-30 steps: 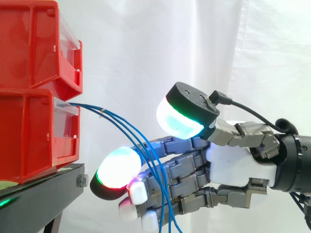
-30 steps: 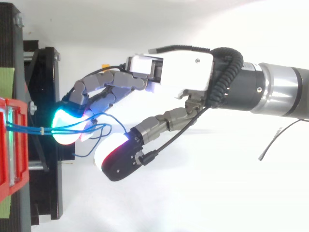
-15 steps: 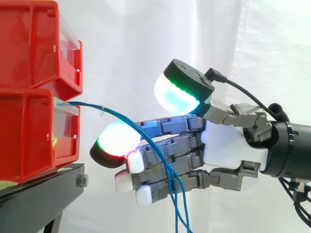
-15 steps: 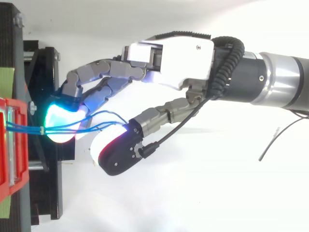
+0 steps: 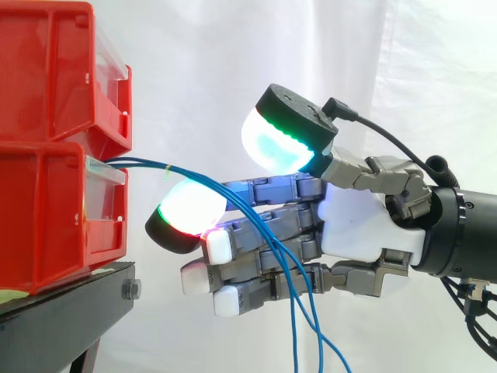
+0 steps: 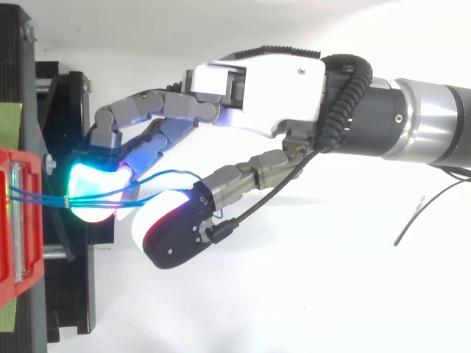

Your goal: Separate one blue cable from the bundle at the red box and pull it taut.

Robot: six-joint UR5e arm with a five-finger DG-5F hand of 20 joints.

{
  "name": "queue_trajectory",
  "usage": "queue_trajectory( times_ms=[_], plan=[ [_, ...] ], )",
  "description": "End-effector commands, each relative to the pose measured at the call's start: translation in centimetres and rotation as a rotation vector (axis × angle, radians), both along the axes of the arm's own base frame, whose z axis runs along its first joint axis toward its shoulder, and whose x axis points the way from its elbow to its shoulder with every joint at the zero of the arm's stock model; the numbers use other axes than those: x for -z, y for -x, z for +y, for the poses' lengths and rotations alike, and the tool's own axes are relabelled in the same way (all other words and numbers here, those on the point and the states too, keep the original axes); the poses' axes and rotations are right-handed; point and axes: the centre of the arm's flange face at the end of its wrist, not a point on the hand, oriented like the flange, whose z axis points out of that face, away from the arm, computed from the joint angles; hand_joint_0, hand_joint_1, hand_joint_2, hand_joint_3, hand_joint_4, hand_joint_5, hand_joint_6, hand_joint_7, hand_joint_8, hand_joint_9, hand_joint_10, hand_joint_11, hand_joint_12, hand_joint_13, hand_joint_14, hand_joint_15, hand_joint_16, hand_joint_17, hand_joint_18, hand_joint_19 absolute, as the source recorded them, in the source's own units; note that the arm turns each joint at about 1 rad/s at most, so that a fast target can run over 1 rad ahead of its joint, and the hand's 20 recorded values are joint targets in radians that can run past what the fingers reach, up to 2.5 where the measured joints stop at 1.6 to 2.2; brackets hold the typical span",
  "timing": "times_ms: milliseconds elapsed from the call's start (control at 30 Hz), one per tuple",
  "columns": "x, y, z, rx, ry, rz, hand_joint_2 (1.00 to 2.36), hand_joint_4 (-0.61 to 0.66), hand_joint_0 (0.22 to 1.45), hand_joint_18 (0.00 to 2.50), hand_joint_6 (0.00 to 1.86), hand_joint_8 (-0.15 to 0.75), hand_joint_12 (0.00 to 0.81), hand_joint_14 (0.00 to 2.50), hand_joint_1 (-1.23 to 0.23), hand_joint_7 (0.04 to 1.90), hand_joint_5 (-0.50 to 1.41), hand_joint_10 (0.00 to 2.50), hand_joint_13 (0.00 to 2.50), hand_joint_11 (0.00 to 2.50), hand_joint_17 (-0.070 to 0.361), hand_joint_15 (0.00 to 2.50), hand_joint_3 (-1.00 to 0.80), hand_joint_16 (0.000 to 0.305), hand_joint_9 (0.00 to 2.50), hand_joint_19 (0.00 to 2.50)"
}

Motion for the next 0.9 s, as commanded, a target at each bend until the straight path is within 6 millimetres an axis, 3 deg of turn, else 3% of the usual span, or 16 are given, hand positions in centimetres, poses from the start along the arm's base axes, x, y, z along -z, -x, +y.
queue_trajectory(
  times_ms=[0,233,400,867],
  plan=[
    [-0.1,0.0,0.0,-0.002,-0.008,-0.003,1.01,0.14,0.62,0.54,0.51,0.294,0.331,0.02,-0.62,1.21,-0.15,0.02,0.67,0.71,0.101,0.49,-0.31,0.045,0.74,0.55],
    [0.0,-0.2,0.5,-0.01,-0.03,-0.005,1.01,0.14,0.61,0.54,0.52,0.294,0.332,0.02,-0.62,1.19,-0.15,0.02,0.68,0.71,0.101,0.48,-0.33,0.045,0.74,0.55],
    [1.7,-0.6,0.1,-0.021,-0.062,-0.021,1.01,0.14,0.61,0.55,0.52,0.293,0.331,0.02,-0.62,1.2,-0.15,0.01,0.68,0.73,0.101,0.49,-0.34,0.045,0.74,0.56],
    [1.3,-0.9,0.4,-0.057,-0.121,-0.056,1.01,0.11,0.63,0.57,0.63,0.298,0.331,0.02,-0.63,1.07,-0.17,0.02,0.69,0.74,0.101,0.49,-0.27,0.045,0.77,0.57]
  ],
)
